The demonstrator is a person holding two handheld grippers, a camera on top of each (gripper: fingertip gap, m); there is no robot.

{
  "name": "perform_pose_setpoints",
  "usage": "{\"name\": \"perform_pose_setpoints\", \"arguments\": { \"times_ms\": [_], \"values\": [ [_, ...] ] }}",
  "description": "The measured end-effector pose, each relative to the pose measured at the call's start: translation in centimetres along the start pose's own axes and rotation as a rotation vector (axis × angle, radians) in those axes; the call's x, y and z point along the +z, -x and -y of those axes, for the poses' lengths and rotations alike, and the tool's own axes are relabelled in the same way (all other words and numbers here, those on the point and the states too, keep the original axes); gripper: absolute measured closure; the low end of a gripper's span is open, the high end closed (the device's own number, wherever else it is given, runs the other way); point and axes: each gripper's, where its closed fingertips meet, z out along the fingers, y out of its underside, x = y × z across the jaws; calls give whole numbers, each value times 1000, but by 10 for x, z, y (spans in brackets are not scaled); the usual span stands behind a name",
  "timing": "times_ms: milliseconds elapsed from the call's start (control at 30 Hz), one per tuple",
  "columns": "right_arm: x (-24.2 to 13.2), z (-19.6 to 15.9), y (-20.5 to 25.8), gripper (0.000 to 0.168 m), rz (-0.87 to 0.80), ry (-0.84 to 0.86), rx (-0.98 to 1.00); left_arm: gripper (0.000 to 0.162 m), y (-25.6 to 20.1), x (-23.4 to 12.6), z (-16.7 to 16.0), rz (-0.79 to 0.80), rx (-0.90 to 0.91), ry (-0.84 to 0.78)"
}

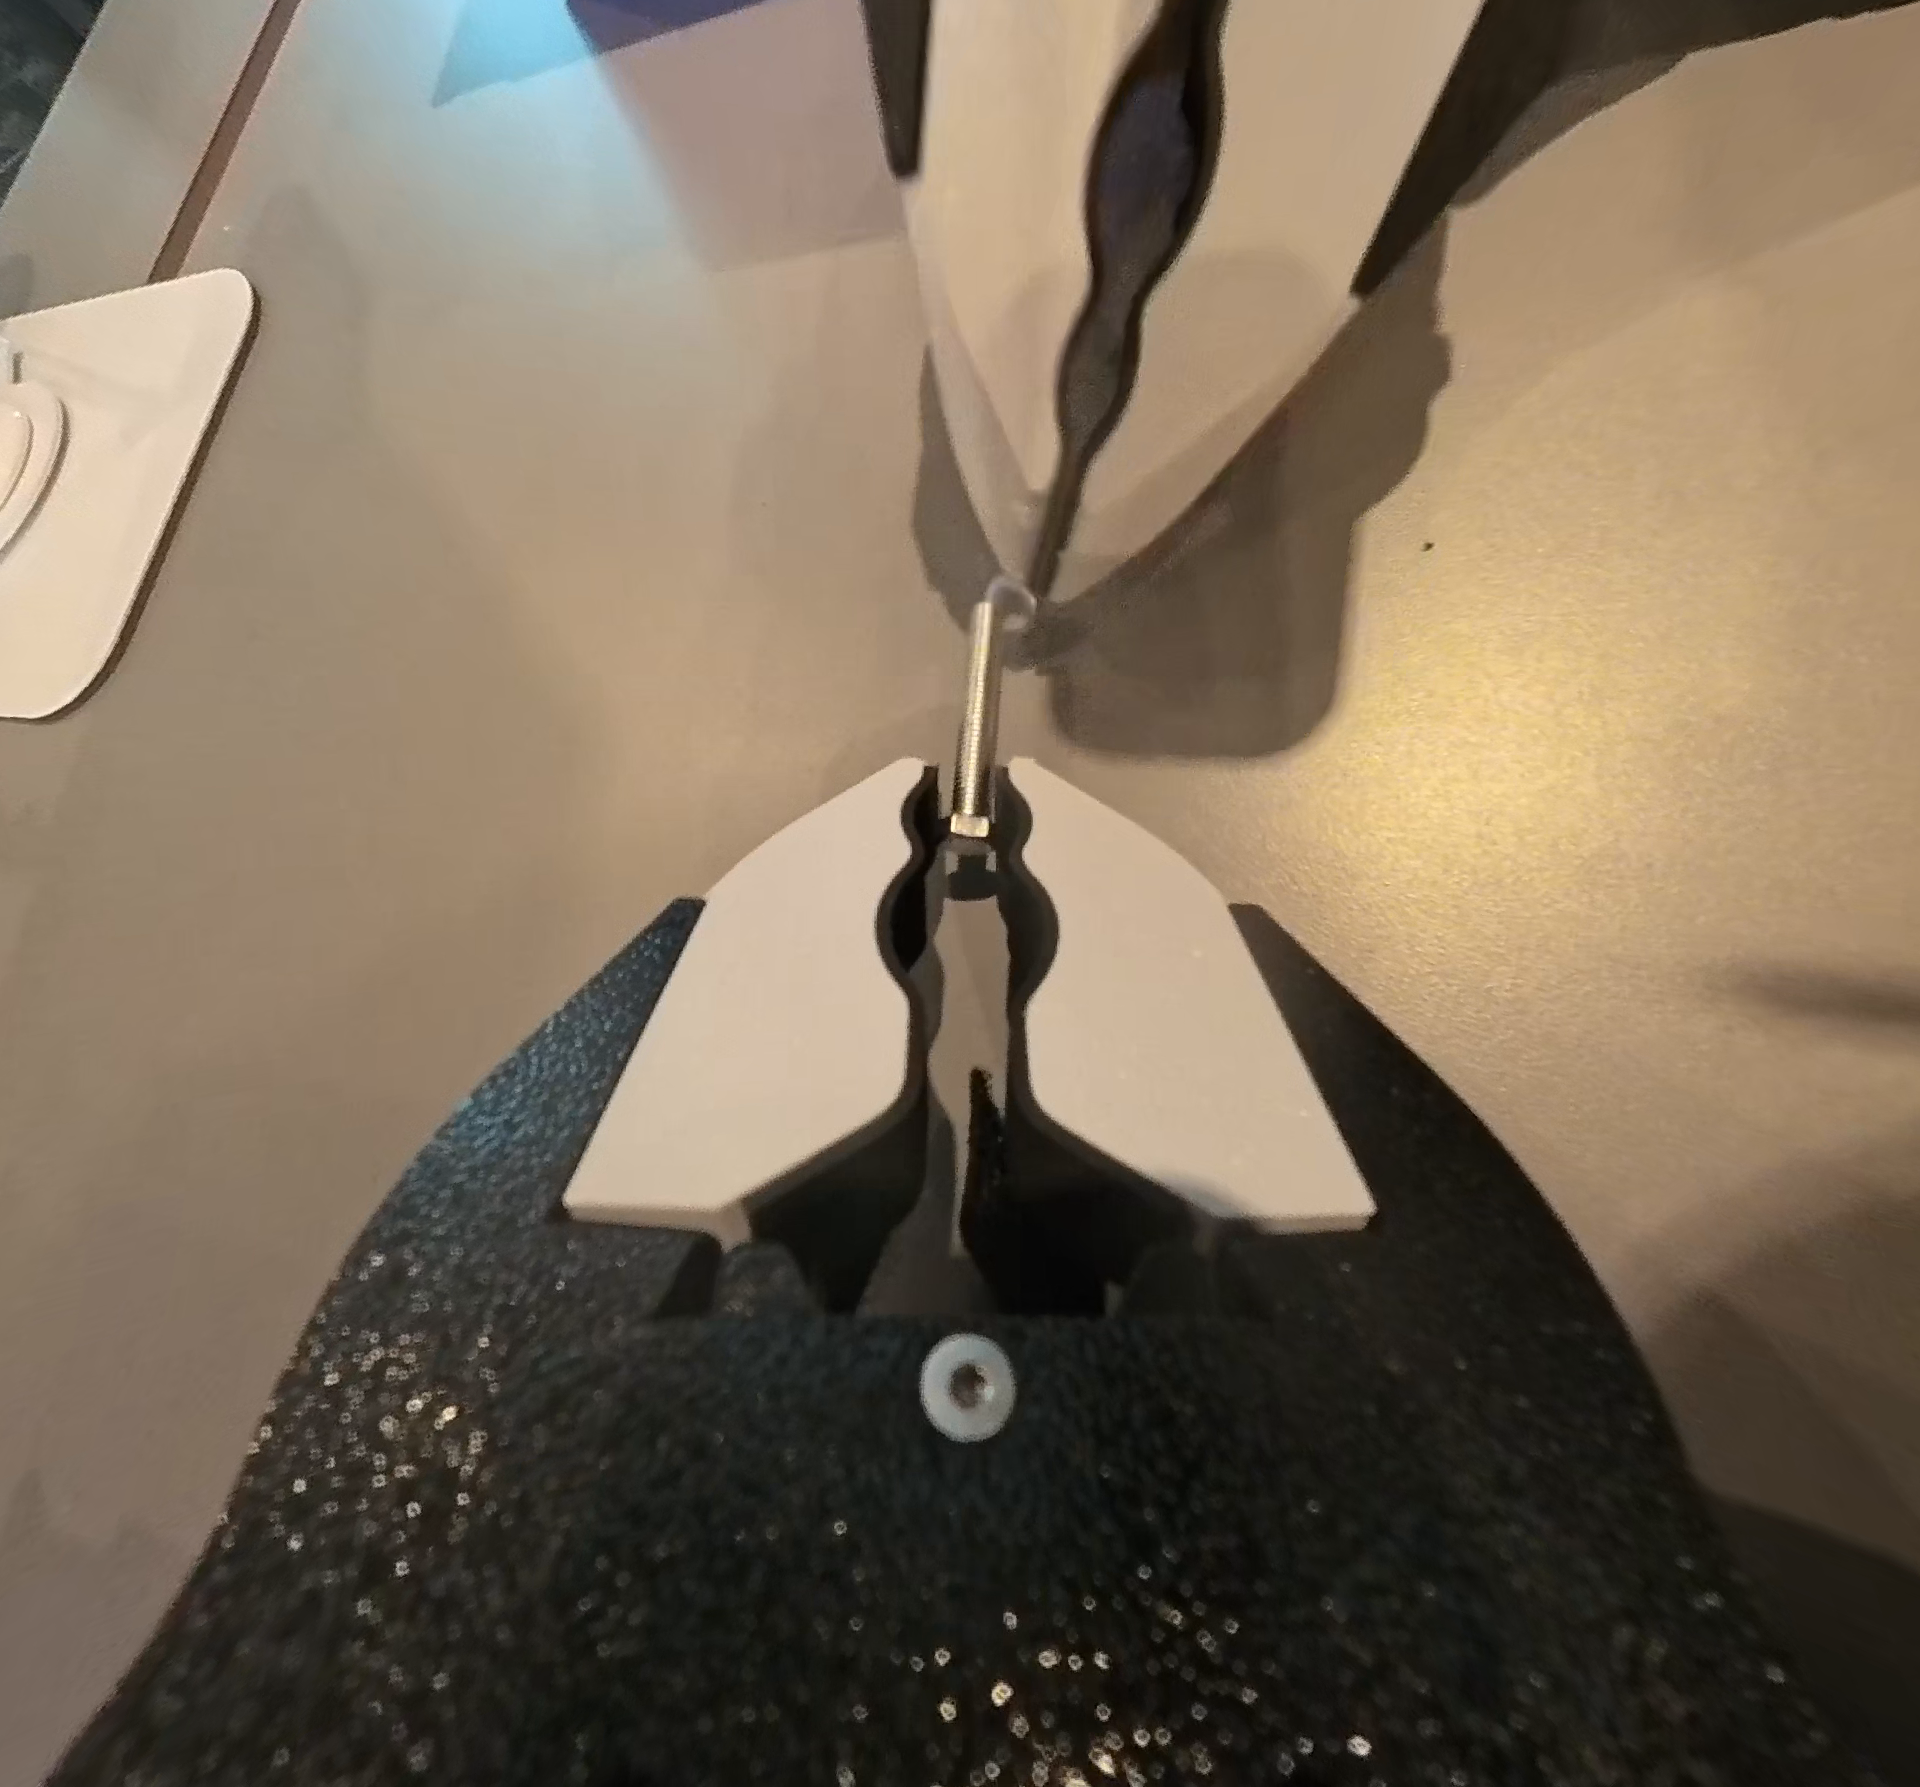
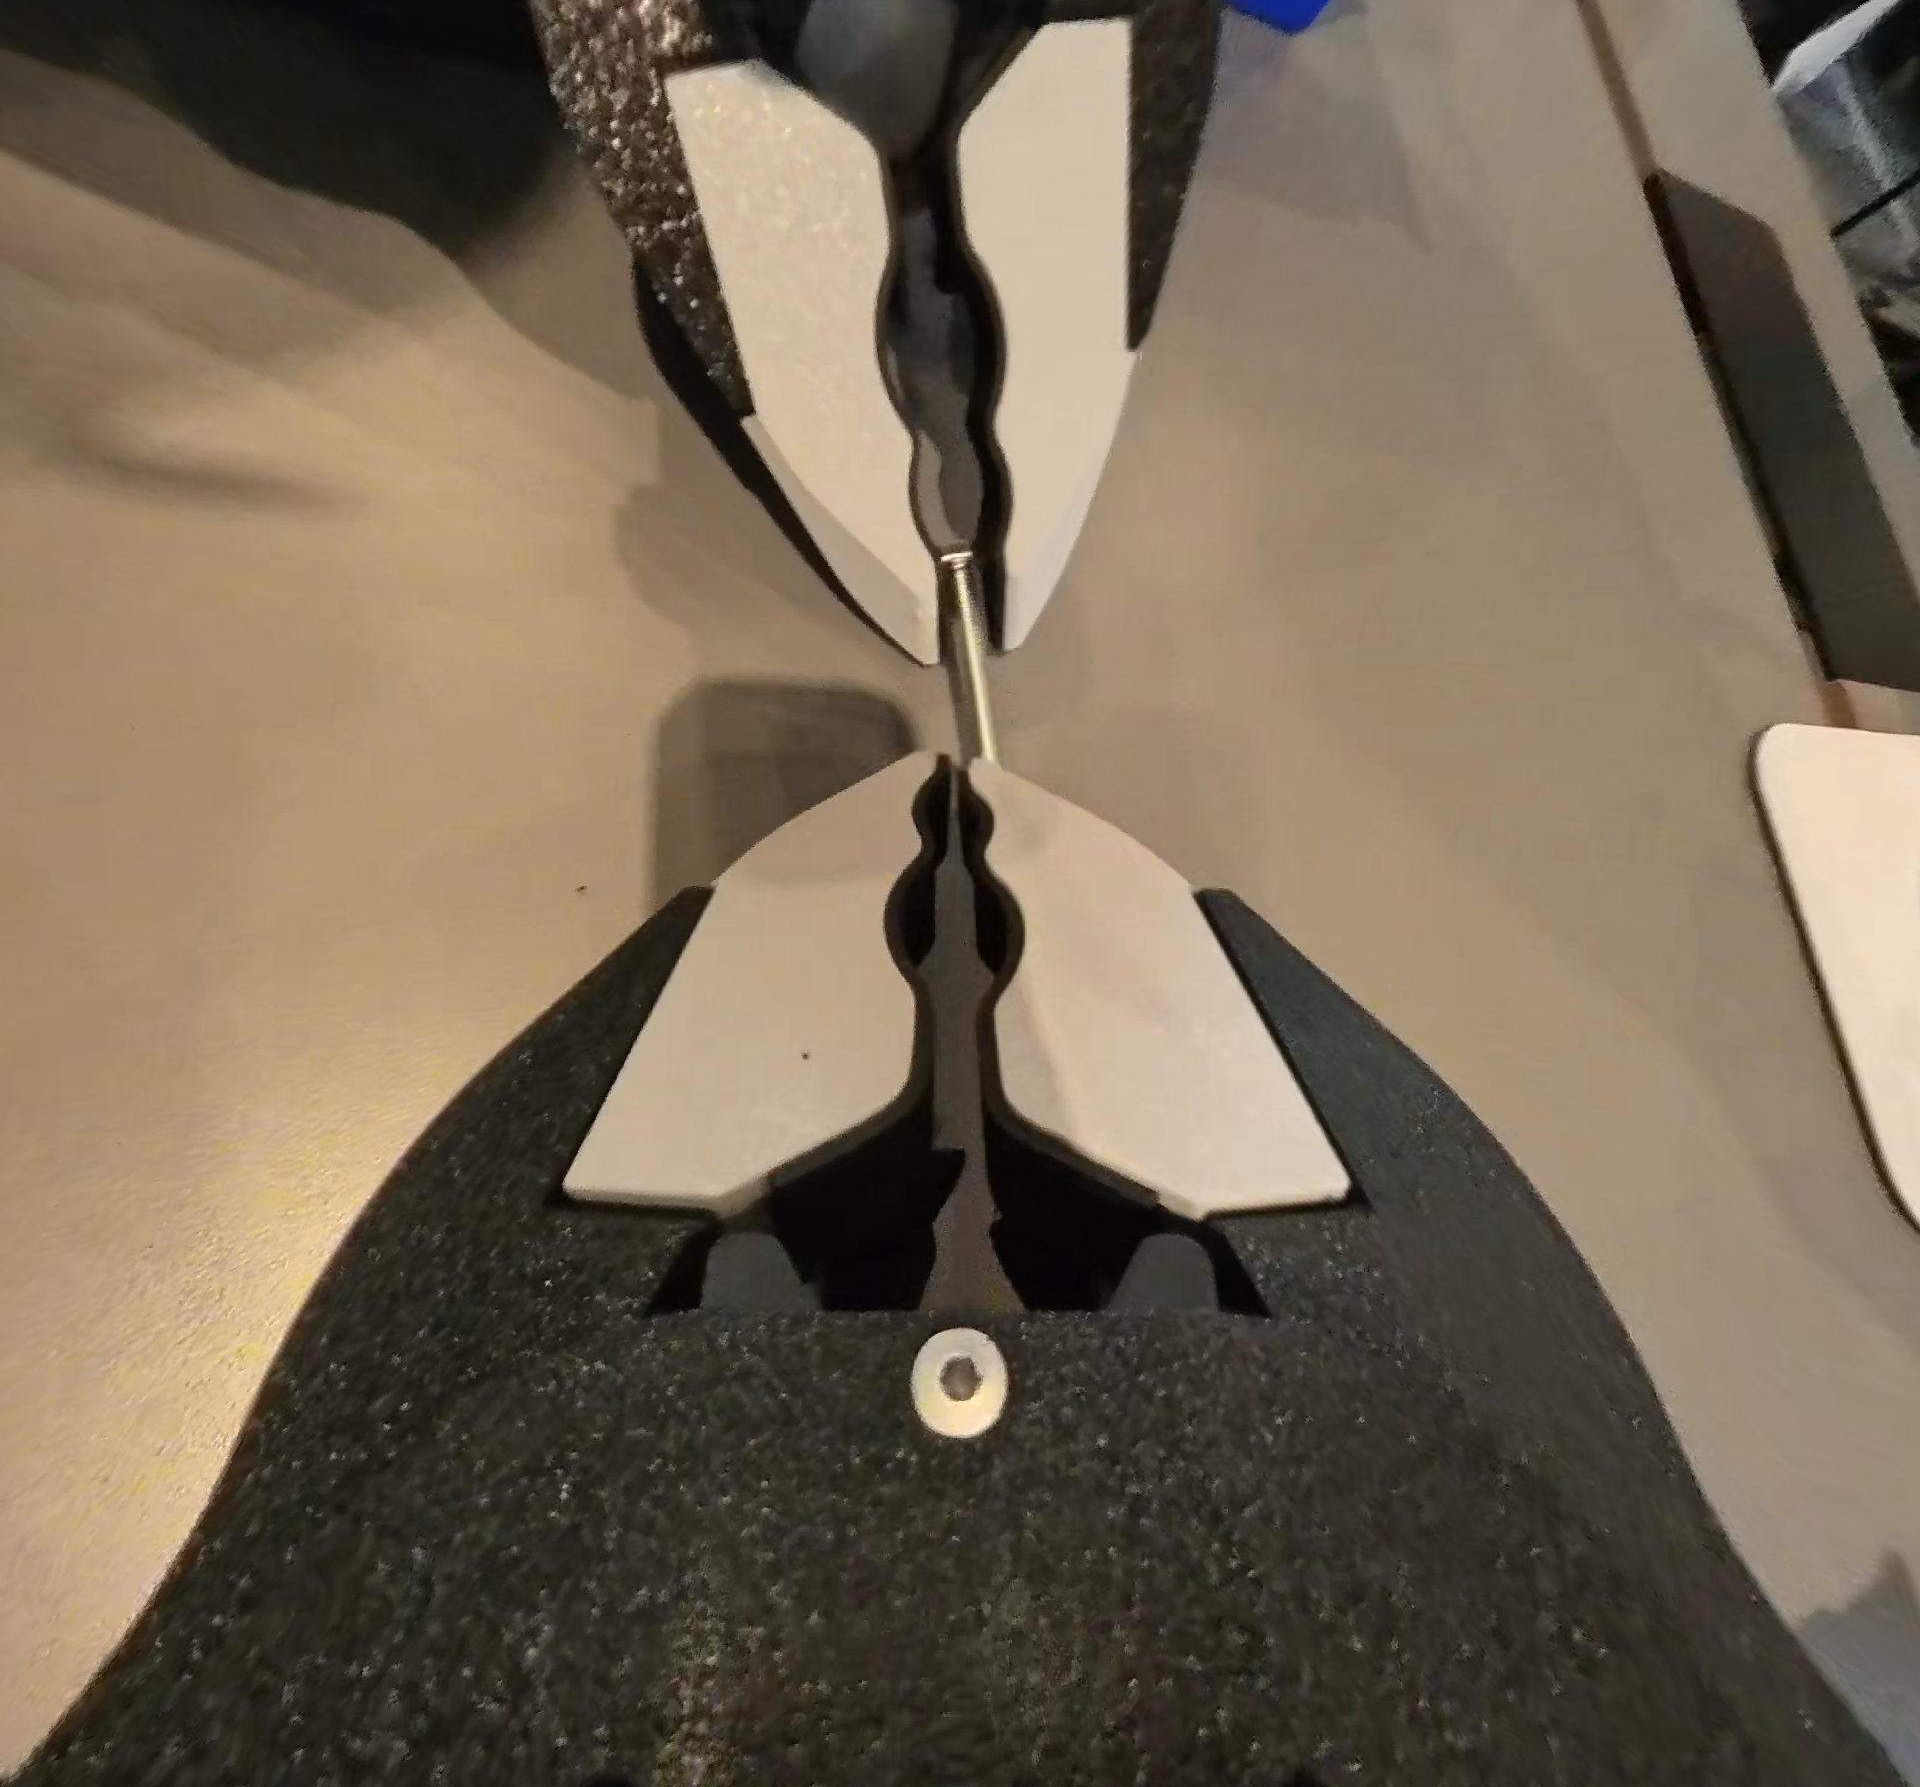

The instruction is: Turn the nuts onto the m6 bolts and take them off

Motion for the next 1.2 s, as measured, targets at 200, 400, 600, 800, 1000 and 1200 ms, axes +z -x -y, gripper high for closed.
{"name": "perform_pose_setpoints", "arguments": {
  "times_ms": [200,400,600,800,1000,1200],
  "values": [
    [2,-3,-5,154,-40,13,-9,152,0,0,0,1,1,0],
    [1,-8,-1,154,13,26,41,152,0,0,0,1,0,1],
    [5,-9,9,150,107,23,133,152,0,0,0,3,2,3],
    [7,-8,12,158,127,34,157,152,0,0,0,4,3,4],
    [-10,12,5,158,105,-10,162,152,0,0,0,3,3,3],
    [-106,76,-12,159,-268,-169,91,152,0,0,0,-3,-8,-2]
  ]
}}
